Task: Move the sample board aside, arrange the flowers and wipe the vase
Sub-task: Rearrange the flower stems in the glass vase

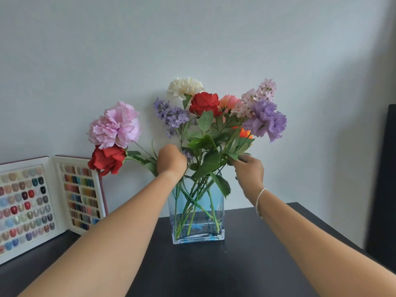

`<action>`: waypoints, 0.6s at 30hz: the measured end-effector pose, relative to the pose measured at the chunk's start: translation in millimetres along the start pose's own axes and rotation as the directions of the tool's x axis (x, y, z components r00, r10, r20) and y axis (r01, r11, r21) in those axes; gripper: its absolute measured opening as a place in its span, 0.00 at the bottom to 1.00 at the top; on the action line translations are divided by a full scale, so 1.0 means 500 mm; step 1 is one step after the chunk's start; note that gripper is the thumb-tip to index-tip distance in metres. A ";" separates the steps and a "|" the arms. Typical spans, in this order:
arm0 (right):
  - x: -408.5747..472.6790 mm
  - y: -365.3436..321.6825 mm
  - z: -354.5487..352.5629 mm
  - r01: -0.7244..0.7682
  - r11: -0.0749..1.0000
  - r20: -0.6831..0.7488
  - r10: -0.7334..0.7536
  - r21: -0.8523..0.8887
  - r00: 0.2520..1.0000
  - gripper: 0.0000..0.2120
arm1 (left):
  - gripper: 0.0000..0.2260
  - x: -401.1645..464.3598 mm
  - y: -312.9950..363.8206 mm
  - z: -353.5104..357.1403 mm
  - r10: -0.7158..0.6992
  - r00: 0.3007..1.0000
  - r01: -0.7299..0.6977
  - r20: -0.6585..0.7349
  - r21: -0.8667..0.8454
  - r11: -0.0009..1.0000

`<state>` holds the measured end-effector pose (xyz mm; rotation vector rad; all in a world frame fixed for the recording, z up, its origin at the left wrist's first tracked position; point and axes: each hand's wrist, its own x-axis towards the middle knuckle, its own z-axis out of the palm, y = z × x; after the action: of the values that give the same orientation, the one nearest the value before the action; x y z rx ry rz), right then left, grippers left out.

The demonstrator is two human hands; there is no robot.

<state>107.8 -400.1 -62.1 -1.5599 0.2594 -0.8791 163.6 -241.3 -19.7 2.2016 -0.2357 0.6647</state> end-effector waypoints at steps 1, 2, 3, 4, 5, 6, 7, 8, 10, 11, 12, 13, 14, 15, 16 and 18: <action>0.004 -0.003 0.003 -0.010 1.000 -0.004 0.010 0.007 1.000 0.11 | 0.08 -0.001 -0.001 -0.007 0.009 1.000 -0.008 -0.004 0.018 1.000; 0.008 -0.006 0.006 -0.021 1.000 -0.007 0.021 0.014 1.000 0.09 | 0.10 -0.004 -0.001 -0.016 0.019 1.000 -0.019 -0.011 0.038 0.999; 0.013 -0.008 0.009 -0.033 0.999 -0.010 0.033 0.021 0.999 0.09 | 0.12 -0.007 0.000 -0.025 0.036 0.999 -0.035 -0.018 0.063 0.997; 0.018 -0.011 0.013 -0.043 0.999 -0.013 0.043 0.028 0.999 0.08 | 0.14 -0.011 0.001 -0.035 0.060 0.998 -0.058 -0.023 0.090 0.994; 0.023 -0.014 0.018 -0.050 0.998 -0.013 0.050 0.034 0.999 0.08 | 0.15 -0.014 0.004 -0.045 0.087 0.996 -0.084 -0.024 0.118 0.989; 0.028 -0.017 0.024 -0.055 0.997 -0.011 0.056 0.045 0.998 0.08 | 0.15 -0.016 0.007 -0.055 0.112 0.993 -0.108 -0.019 0.148 0.983; 0.031 -0.021 0.029 -0.060 0.996 -0.002 0.061 0.058 0.998 0.08 | 0.16 -0.017 0.010 -0.064 0.133 0.991 -0.128 -0.012 0.175 0.976; 0.032 -0.023 0.035 -0.066 0.995 0.009 0.066 0.072 0.998 0.08 | 0.16 -0.017 0.012 -0.070 0.145 0.989 -0.141 -0.005 0.199 0.970; 0.032 -0.021 0.042 -0.071 0.996 0.027 0.070 0.060 0.997 0.05 | 0.17 -0.017 0.014 -0.078 0.159 0.987 -0.157 0.009 0.239 0.958; 0.030 -0.017 0.042 -0.070 0.996 0.027 0.069 0.048 0.997 0.05 | 0.17 -0.019 0.013 -0.078 0.164 0.986 -0.163 0.017 0.259 0.952; 0.029 -0.011 0.039 -0.072 0.996 0.022 0.071 0.042 0.997 0.08 | 0.17 -0.022 0.011 -0.077 0.162 0.986 -0.163 0.027 0.279 0.946; 0.029 -0.006 0.034 -0.080 0.996 0.014 0.079 0.041 0.997 0.08 | 0.17 -0.024 0.010 -0.076 0.158 0.987 -0.161 0.035 0.294 0.942; 0.029 -0.001 0.028 -0.088 0.995 0.005 0.088 0.041 0.996 0.07 | 0.17 -0.025 0.009 -0.074 0.154 0.987 -0.159 0.041 0.303 0.940; 0.029 0.002 0.022 -0.094 0.995 0.002 0.094 0.038 0.996 0.07 | 0.17 -0.025 0.008 -0.072 0.150 0.988 -0.156 0.043 0.304 0.940; 0.028 0.003 0.016 -0.093 0.995 0.007 0.093 0.036 0.996 0.07 | 0.16 -0.024 0.008 -0.071 0.144 0.989 -0.150 0.043 0.302 0.941; 0.023 0.001 0.011 -0.087 0.996 0.030 0.086 0.026 0.996 0.10 | 0.16 -0.021 0.008 -0.070 0.133 0.990 -0.138 0.038 0.288 0.948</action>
<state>119.3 -403.0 -58.0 -1.5237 0.2909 -0.7885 140.0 -217.9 -3.9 2.4894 -0.3187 0.7982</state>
